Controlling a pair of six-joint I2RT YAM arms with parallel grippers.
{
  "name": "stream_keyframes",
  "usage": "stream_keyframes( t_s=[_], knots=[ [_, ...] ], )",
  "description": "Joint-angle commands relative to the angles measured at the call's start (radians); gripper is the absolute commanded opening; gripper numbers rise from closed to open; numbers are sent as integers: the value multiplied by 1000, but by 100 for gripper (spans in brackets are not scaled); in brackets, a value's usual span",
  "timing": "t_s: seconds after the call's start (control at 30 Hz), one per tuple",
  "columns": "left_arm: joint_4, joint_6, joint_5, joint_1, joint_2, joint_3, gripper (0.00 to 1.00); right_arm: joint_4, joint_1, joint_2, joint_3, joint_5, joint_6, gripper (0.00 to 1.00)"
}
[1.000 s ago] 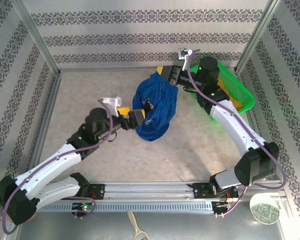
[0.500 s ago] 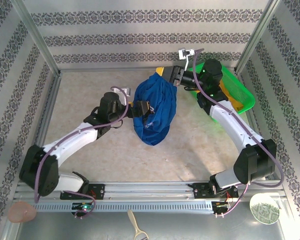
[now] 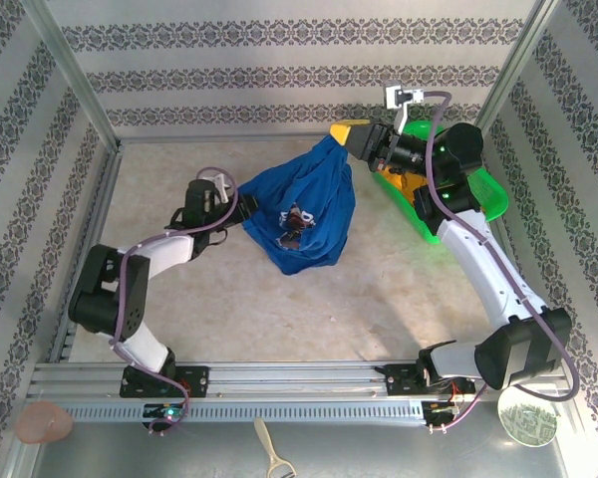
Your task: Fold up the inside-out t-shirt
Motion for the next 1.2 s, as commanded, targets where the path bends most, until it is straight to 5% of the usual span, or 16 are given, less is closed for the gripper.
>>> stream_keyframes(
  t_s=[0.0, 0.07, 0.2, 0.4, 0.73, 1.17],
  knots=[
    [110, -43, 103, 38, -134, -15, 41, 160, -11, 21, -53, -3, 62, 0],
    [59, -28, 124, 47, -216, -8, 71, 206, -11, 38, -79, -10, 85, 0],
    [-15, -19, 168, 46, -342, 7, 86, 226, -13, 62, -110, -28, 81, 0],
    [73, -123, 219, -10, -381, 9, 87, 292, -11, 100, -129, -36, 125, 0],
    [184, -218, 99, -256, -225, 94, 88, 306, 6, 107, -158, -20, 130, 0],
    [318, -388, -20, -317, -151, 69, 88, 304, 33, 131, -158, -12, 121, 0]
  ],
)
